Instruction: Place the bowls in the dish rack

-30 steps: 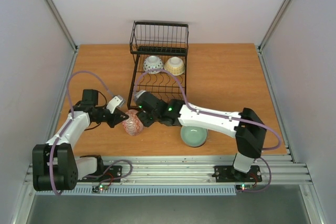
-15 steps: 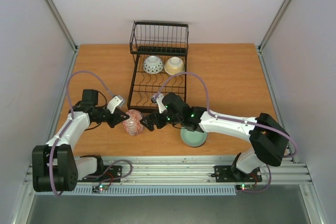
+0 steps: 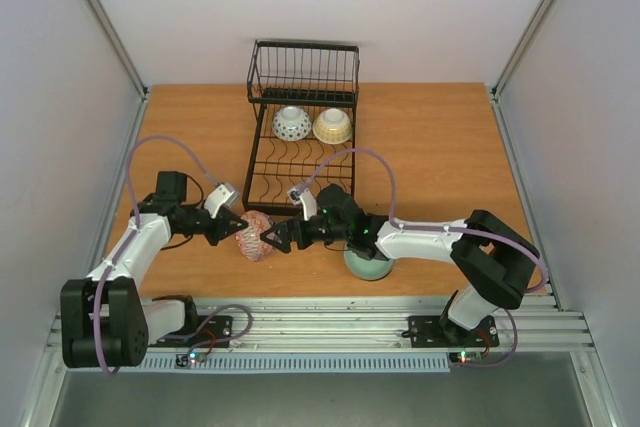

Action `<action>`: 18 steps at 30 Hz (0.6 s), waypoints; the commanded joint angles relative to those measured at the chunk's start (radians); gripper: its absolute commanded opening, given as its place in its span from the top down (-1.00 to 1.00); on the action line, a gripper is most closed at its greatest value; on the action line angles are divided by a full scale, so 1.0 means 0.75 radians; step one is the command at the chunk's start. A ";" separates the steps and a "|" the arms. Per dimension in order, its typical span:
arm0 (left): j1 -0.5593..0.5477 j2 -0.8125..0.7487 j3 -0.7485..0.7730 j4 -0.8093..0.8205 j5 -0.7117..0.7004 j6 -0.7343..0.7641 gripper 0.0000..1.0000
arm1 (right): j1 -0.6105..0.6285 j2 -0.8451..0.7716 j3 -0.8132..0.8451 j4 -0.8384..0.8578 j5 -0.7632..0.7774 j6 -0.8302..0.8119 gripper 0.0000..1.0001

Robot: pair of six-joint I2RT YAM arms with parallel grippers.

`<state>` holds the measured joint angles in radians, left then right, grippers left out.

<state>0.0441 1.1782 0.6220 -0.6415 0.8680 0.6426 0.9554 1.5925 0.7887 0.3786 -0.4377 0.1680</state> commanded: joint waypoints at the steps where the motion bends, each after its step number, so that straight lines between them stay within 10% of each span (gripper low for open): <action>1: -0.004 -0.051 0.006 -0.027 0.102 0.043 0.99 | -0.006 0.020 -0.046 0.161 -0.004 0.066 -0.97; 18: -0.005 -0.070 0.007 -0.063 0.139 0.083 0.99 | -0.006 0.112 -0.112 0.420 -0.127 0.148 -0.73</action>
<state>0.0441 1.1446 0.6220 -0.6926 0.9169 0.6903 0.9535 1.6676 0.7197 0.6010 -0.4915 0.2581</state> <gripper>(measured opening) 0.051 0.937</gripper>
